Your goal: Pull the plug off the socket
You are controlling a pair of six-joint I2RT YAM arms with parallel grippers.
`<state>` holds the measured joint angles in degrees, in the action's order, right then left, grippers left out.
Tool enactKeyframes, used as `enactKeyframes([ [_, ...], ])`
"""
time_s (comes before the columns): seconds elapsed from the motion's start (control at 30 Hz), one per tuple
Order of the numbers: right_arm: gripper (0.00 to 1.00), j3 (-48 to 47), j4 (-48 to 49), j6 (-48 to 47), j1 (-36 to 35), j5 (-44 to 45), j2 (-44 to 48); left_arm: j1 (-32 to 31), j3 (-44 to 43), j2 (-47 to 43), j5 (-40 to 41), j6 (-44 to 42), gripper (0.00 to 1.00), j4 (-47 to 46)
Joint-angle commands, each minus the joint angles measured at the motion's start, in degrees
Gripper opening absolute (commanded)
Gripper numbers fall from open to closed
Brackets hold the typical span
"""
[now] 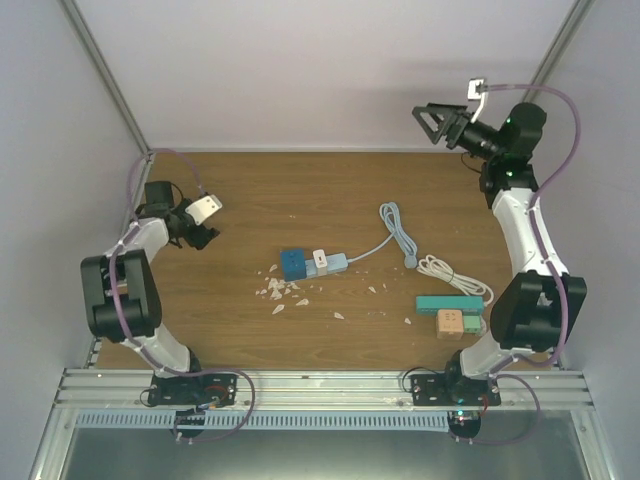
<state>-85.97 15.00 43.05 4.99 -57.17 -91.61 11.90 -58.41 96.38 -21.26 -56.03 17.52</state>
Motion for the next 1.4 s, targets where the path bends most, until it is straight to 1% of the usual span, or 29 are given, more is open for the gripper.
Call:
enactKeyframes([
  [0.0,1.00,3.8,-2.3,-12.0,-0.7,-4.6,2.0,0.0,-4.7,-6.6,-16.3,-2.8,0.90,14.8],
  [0.03,1.00,4.6,-3.2,-15.9,-1.0,-5.9,2.1,-0.4,-5.0,-8.0,-18.0,-3.3,0.95,16.3],
  [0.1,1.00,5.7,-7.6,-22.9,-1.8,-7.7,2.2,-1.4,-6.1,-10.2,-20.9,-3.1,0.98,19.0],
  [0.13,1.00,5.8,-10.3,-27.4,-2.3,-8.5,2.2,-1.8,-6.8,-11.0,-22.4,-2.6,0.99,20.2],
  [0.27,1.00,6.0,-21.2,-45.1,-3.9,-10.7,1.9,-3.3,-9.5,-11.6,-26.7,4.8,0.99,21.8],
  [0.37,1.00,5.6,-29.2,-58.6,-4.9,-11.6,0.6,-3.6,-12.7,-9.7,-32.5,7.7,0.99,24.7],
  [0.47,1.00,4.3,-38.3,-69.5,-7.1,-10.4,-1.4,-3.6,-13.9,-8.9,-38.5,11.7,0.99,23.4],
  [0.53,1.00,3.8,-43.1,-75.4,-8.6,-9.0,-2.8,-4.5,-13.6,-9.1,-38.8,13.4,0.99,20.8],
  [0.63,1.00,3.5,-48.0,-83.8,-12.0,-6.3,-4.5,-8.5,-12.2,-10.6,-34.1,10.4,0.99,18.7],
  [0.7,1.00,3.4,-50.2,-88.1,-13.7,-4.8,-5.7,-11.2,-11.5,-11.3,-31.6,8.4,0.99,18.7],
  [0.73,1.00,3.4,-51.3,-89.9,-14.4,-4.1,-6.3,-13.6,-11.9,-10.9,-29.9,6.4,0.99,20.9],
  [0.8,1.00,3.3,-53.1,-94.5,-15.7,-3.5,-8.2,-15.6,-12.1,-9.9,-29.0,4.6,0.99,22.8],
  [0.87,1.00,3.0,-55.4,-98.6,-17.2,-2.5,-10.1,-17.3,-11.0,-9.9,-27.6,4.6,0.99,21.4],
  [0.97,1.00,0.7,-61.6,-104.3,-20.0,-1.0,-13.2,-21.2,-11.3,-9.7,-23.7,2.0,0.99,22.0],
  [1.03,1.00,0.6,-62.7,-105.6,-21.2,-0.9,-14.6,-23.0,-11.0,-8.8,-22.6,1.2,0.99,22.0],
  [1.1,1.00,1.4,-61.5,-105.9,-22.3,-0.4,-15.7,-23.8,-10.2,-7.0,-22.6,-0.2,0.99,22.3],
  [1.17,1.00,1.8,-60.6,-105.9,-23.5,0.8,-16.9,-23.9,-9.7,-5.2,-24.6,-1.2,0.99,23.5],
  [1.23,1.00,2.1,-59.4,-105.3,-24.9,2.3,-17.8,-24.2,-7.4,-4.7,-25.2,0.3,0.99,21.0],
  [1.37,1.00,3.4,-56.6,-105.0,-27.8,5.5,-18.7,-25.9,-1.0,-6.1,-19.4,1.5,0.99,12.6],
])
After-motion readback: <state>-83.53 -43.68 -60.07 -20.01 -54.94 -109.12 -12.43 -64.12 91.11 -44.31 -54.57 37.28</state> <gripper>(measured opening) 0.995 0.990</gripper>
